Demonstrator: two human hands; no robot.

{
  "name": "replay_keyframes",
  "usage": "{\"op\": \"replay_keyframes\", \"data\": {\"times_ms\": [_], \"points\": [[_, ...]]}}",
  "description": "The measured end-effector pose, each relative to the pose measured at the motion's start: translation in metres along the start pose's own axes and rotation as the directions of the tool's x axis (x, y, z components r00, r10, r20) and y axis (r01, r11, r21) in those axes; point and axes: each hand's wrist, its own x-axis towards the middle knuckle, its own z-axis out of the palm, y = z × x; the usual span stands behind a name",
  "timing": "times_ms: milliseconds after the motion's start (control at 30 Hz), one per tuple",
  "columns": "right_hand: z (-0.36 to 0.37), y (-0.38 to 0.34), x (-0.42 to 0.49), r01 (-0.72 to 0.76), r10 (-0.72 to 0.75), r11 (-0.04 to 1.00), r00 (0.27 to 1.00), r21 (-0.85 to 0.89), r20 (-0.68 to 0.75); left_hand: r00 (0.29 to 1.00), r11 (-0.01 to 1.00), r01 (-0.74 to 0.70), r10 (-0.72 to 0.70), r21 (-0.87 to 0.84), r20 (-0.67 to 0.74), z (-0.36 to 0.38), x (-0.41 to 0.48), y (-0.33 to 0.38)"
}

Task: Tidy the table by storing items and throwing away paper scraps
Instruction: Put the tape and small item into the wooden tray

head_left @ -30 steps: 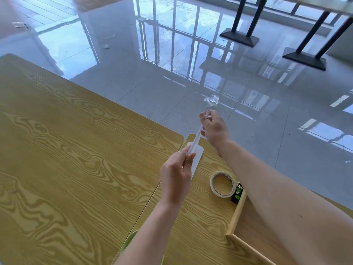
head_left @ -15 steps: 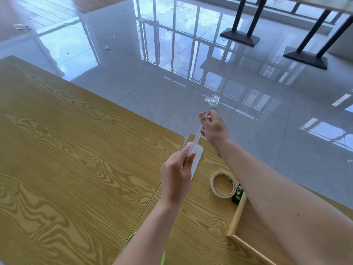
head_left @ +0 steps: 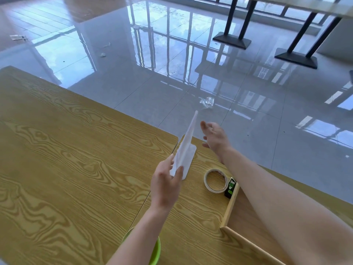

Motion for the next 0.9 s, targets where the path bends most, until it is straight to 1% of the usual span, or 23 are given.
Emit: {"op": "replay_keyframes", "data": {"times_ms": [100, 133, 200, 267, 300, 367, 433, 500, 567, 667, 733, 800, 900], "points": [[-0.026, 0.034, -0.019, 0.034, -0.037, 0.98, 0.999, -0.196, -0.009, 0.992, 0.991, 0.126, -0.126, 0.04, -0.012, 0.002, -0.022, -0.009], [-0.035, 0.046, -0.026, 0.052, -0.055, 0.963, 0.998, -0.263, -0.005, 0.99, 0.987, 0.14, -0.14, 0.082, 0.002, 0.005, -0.028, -0.012], [-0.052, 0.066, -0.04, 0.077, -0.084, 0.916, 0.996, -0.393, -0.001, 0.988, 0.981, 0.116, -0.129, 0.153, 0.081, 0.013, -0.04, -0.015], [-0.066, 0.081, -0.052, 0.091, -0.105, 0.851, 0.994, -0.518, 0.001, 0.974, 0.982, 0.038, -0.078, 0.187, 0.215, 0.026, -0.047, -0.011], [-0.071, 0.088, -0.056, 0.1, -0.11, 0.808, 0.994, -0.58, 0.019, 0.958, 0.978, -0.024, -0.037, 0.209, 0.286, 0.035, -0.048, -0.008], [-0.077, 0.099, -0.063, 0.132, -0.096, 0.699, 0.991, -0.703, 0.09, 0.917, 0.948, -0.166, 0.047, 0.271, 0.397, 0.054, -0.044, -0.001], [-0.078, 0.109, -0.067, 0.188, -0.057, 0.564, 0.98, -0.804, 0.19, 0.882, 0.896, -0.285, 0.106, 0.341, 0.459, 0.073, -0.035, 0.006], [-0.076, 0.12, -0.069, 0.243, -0.03, 0.449, 0.966, -0.86, 0.257, 0.854, 0.839, -0.373, 0.145, 0.396, 0.499, 0.091, -0.024, 0.011], [-0.074, 0.127, -0.069, 0.275, -0.031, 0.366, 0.959, -0.889, 0.283, 0.816, 0.775, -0.448, 0.15, 0.446, 0.558, 0.107, -0.012, 0.012], [-0.07, 0.134, -0.064, 0.313, -0.047, 0.234, 0.949, -0.921, 0.31, 0.754, 0.696, -0.496, 0.047, 0.52, 0.655, 0.125, 0.001, 0.007], [-0.068, 0.137, -0.059, 0.317, -0.039, 0.151, 0.948, -0.936, 0.315, 0.733, 0.676, -0.486, -0.029, 0.553, 0.679, 0.132, 0.007, 0.002], [-0.067, 0.14, -0.054, 0.296, -0.018, 0.11, 0.955, -0.949, 0.295, 0.725, 0.659, -0.477, -0.079, 0.581, 0.684, 0.138, 0.01, -0.002], [-0.065, 0.143, -0.05, 0.27, -0.018, 0.098, 0.963, -0.958, 0.269, 0.736, 0.615, -0.501, -0.069, 0.609, 0.674, 0.145, 0.011, -0.004]]}}
